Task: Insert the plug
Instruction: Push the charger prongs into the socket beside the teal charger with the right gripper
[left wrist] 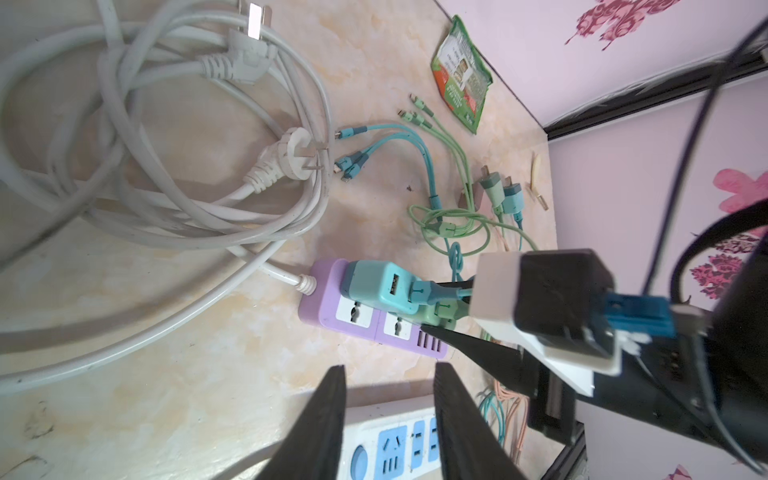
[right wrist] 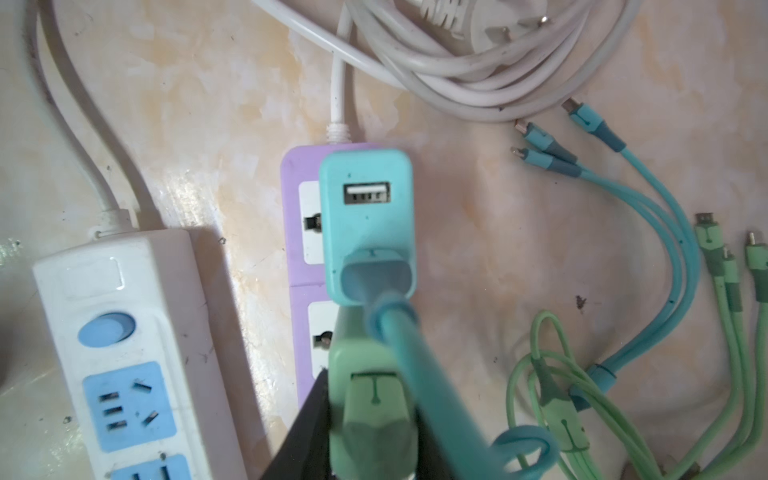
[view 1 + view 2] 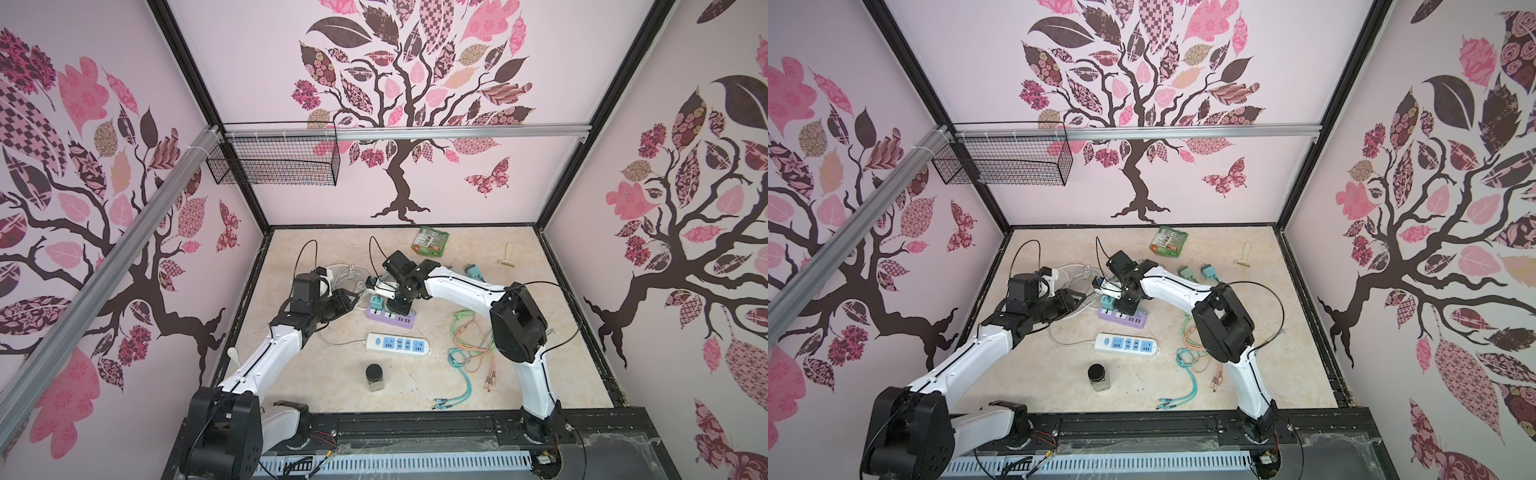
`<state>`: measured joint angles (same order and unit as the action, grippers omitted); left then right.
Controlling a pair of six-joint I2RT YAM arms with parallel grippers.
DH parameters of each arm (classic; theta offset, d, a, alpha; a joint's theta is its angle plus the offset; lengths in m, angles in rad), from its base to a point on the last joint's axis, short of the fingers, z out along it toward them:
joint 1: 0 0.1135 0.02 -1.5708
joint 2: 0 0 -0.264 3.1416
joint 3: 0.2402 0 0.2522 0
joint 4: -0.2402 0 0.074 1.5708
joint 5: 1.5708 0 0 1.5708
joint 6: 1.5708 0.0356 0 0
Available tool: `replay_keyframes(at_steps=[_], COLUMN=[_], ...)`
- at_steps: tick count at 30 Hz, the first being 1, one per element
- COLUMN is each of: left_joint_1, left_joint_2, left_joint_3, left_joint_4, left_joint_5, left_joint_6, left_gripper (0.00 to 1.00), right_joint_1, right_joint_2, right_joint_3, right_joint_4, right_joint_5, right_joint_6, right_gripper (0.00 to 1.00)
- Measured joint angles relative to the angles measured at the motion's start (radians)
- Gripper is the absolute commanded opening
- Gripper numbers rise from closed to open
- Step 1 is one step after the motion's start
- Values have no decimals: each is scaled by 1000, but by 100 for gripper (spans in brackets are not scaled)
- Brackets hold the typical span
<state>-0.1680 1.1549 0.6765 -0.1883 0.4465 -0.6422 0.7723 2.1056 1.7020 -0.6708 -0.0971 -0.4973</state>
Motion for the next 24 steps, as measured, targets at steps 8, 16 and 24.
replay_keyframes(at_steps=[8, 16, 24], left_joint_1=[4, 6, 6], left_joint_2=[-152, -179, -208], left_joint_3=[-42, -46, -46], left_joint_4=[-74, -118, -147], left_joint_5=[-38, -51, -53], left_joint_6=[21, 29, 42], left_gripper=[51, 51, 51], right_joint_1=[0, -1, -1], right_joint_2=[-16, -18, -18], right_joint_3=[-27, -29, -31], right_joint_4=[31, 39, 59], right_joint_5=[-20, -40, -76], right_joint_6=[23, 36, 65], right_gripper=[24, 32, 42])
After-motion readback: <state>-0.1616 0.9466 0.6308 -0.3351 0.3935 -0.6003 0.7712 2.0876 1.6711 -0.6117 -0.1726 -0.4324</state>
